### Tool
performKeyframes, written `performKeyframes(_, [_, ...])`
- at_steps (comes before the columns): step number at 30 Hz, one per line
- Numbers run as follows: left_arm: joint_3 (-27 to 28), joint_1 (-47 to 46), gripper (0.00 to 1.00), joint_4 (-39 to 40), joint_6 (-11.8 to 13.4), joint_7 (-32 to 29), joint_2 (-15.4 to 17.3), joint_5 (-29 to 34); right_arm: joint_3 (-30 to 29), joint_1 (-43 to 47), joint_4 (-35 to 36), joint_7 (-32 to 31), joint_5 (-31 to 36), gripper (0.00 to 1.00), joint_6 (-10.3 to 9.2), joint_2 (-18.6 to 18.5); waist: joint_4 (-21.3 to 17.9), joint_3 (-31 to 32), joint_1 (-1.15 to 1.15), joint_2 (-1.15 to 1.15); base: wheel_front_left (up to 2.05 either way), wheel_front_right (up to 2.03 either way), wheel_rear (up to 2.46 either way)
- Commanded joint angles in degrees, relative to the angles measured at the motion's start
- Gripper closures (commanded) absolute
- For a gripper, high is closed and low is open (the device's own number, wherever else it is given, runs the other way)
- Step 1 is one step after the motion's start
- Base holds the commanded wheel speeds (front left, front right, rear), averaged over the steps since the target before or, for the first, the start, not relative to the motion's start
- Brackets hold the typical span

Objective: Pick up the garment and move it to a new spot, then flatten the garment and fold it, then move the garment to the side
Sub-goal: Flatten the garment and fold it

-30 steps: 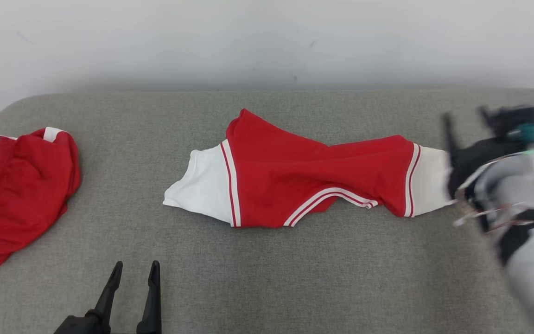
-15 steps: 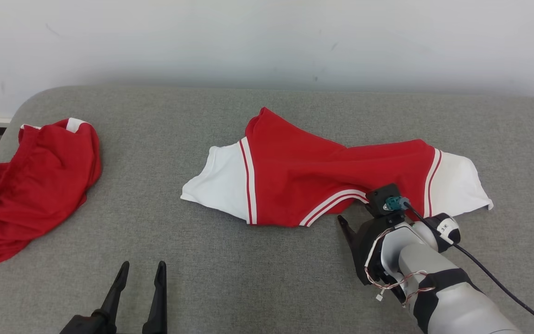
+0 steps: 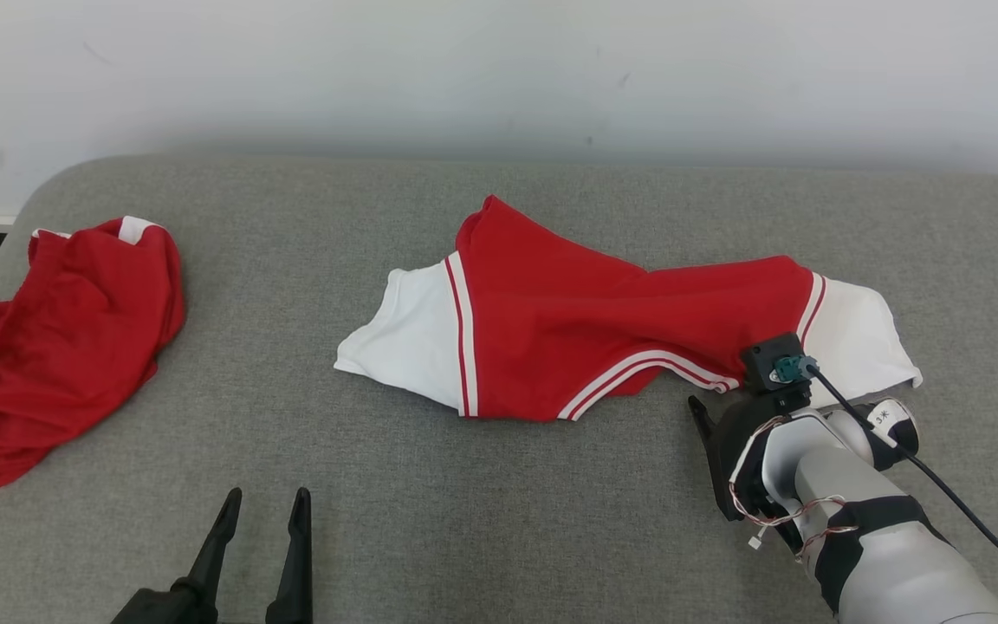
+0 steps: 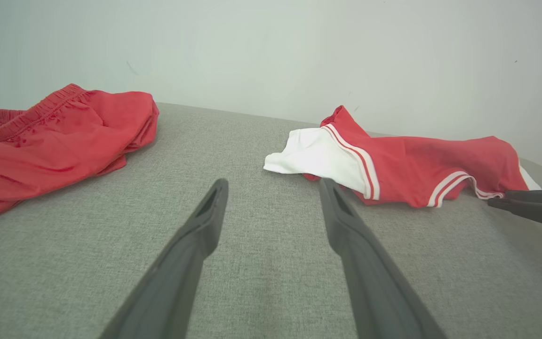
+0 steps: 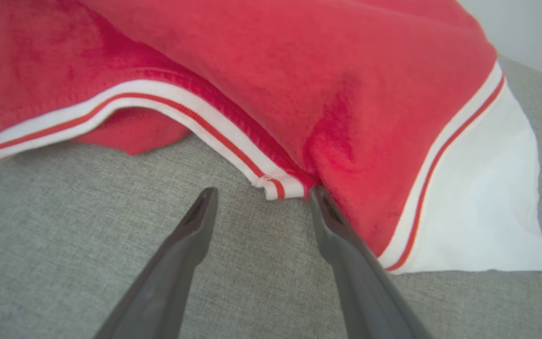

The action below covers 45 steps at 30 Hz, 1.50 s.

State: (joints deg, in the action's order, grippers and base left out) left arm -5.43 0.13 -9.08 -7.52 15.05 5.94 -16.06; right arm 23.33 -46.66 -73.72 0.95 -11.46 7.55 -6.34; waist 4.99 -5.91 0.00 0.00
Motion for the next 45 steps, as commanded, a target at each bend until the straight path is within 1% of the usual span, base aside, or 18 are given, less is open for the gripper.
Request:
performKeyframes(1, [-0.02,0.00,0.00,0.21,0.08,0.19,0.16,0.14,-0.24,0.75,-0.13,-0.13,0.16,0.00,-0.13,0.19,-0.09,-0.33,0.00,0.00,0.00,0.00,0.00])
performKeyframes(10, [-0.39,-1.94,0.00,0.56,0.09,0.19,0.87,-0.50,-3.83,-1.68,-0.19,-0.04,3.79,0.00,-0.13,0.46,0.34,-3.11,0.00,0.00,0.00,0.00,0.00])
performKeyframes(12, [-0.33,-2.39,0.00,0.54,0.08,0.19,0.93,-0.57,-4.15,-2.36,-0.19,0.24,5.23,0.00,-0.13,0.22,0.45,-3.53,0.00,0.00,0.00,0.00,0.00])
performKeyframes(15, [-0.11,-2.72,0.00,0.39,0.08,0.19,0.92,-0.70,-5.29,-2.72,-0.23,-0.74,7.36,0.00,-0.13,0.83,0.52,-4.10,0.00,0.00,0.00,0.00,0.00])
performKeyframes(16, [-0.12,-2.73,0.00,0.35,0.08,0.19,0.89,-0.75,-5.51,-2.76,-0.26,-1.28,7.64,0.06,-0.13,0.93,0.54,-4.19,0.00,0.00,0.00,0.00,0.00])
performKeyframes(17, [-0.16,-2.73,0.00,0.28,0.08,0.19,0.85,-0.79,-5.82,-2.72,-0.29,-1.47,7.99,0.61,-0.13,1.05,0.56,-4.25,0.00,0.00,0.00,0.00,0.00])
performKeyframes(18, [-0.22,-2.79,0.00,0.20,0.08,0.19,0.81,-0.79,-6.04,-2.72,-0.20,-1.32,8.45,0.82,-0.13,1.17,0.59,-4.28,0.00,0.00,0.00,0.00,0.00])
performKeyframes(19, [-0.24,-2.90,0.00,0.16,0.08,0.19,0.74,-0.81,-6.22,-2.70,-0.20,-1.51,8.84,1.00,-0.13,1.32,0.62,-4.26,0.00,0.00,0.00,0.00,0.00])
performKeyframes(22, [-0.09,-2.85,0.00,0.10,0.08,0.19,0.58,-0.82,-7.00,-2.89,0.69,-1.23,9.21,1.00,-0.13,1.87,0.55,-3.97,0.00,0.00,0.00,0.00,0.00])
performKeyframes(24, [0.17,-2.44,0.00,0.05,0.08,0.19,0.50,-0.74,-7.12,-3.16,2.18,-0.83,8.28,1.00,-0.13,2.71,0.31,-3.55,0.00,0.00,0.00,0.00,0.00])
performKeyframes(29, [1.01,-1.18,0.00,-0.05,0.08,0.19,0.29,-0.34,-4.29,-3.84,9.00,-1.31,4.76,1.00,-0.13,3.37,-0.64,-2.26,0.00,0.00,0.00,0.00,0.00])
performKeyframes(32, [1.32,-1.02,0.00,0.10,0.08,0.19,0.06,-0.08,-0.77,-2.93,16.78,-2.77,0.62,1.00,-0.13,3.52,-1.14,-1.60,0.00,0.00,0.00,0.00,0.00])
performKeyframes(35, [1.42,-0.75,0.00,0.31,0.08,0.19,-0.15,0.09,0.79,-2.00,24.97,-5.11,-1.92,1.00,-0.13,3.40,-1.60,-1.31,0.00,0.00,0.00,0.00,0.00])
performKeyframes(39, [1.71,-0.51,0.00,0.46,0.08,0.19,-0.29,0.17,0.78,-0.32,36.47,-9.30,-4.88,1.00,-0.13,3.33,-2.03,-1.19,0.00,0.00,0.00,0.00,0.00])
performKeyframes(40, [1.71,-0.51,0.00,0.46,0.08,0.19,-0.29,0.17,0.78,-0.32,36.47,-9.30,-4.88,1.00,-0.13,3.33,-2.03,-1.19,0.00,0.00,0.00,0.00,0.00])
performKeyframes(42, [1.79,-0.52,0.00,0.52,0.08,0.19,-0.30,0.17,0.35,0.62,42.07,-11.66,-6.53,1.00,-0.13,3.30,-2.20,-1.22,0.00,0.00,0.00,0.00,0.00])
performKeyframes(45, [1.89,-0.59,0.00,0.58,0.08,0.19,-0.20,0.12,-0.24,1.57,49.95,-15.05,-11.04,1.00,-0.13,3.35,-2.38,-1.32,0.00,0.00,0.00,0.00,0.00])
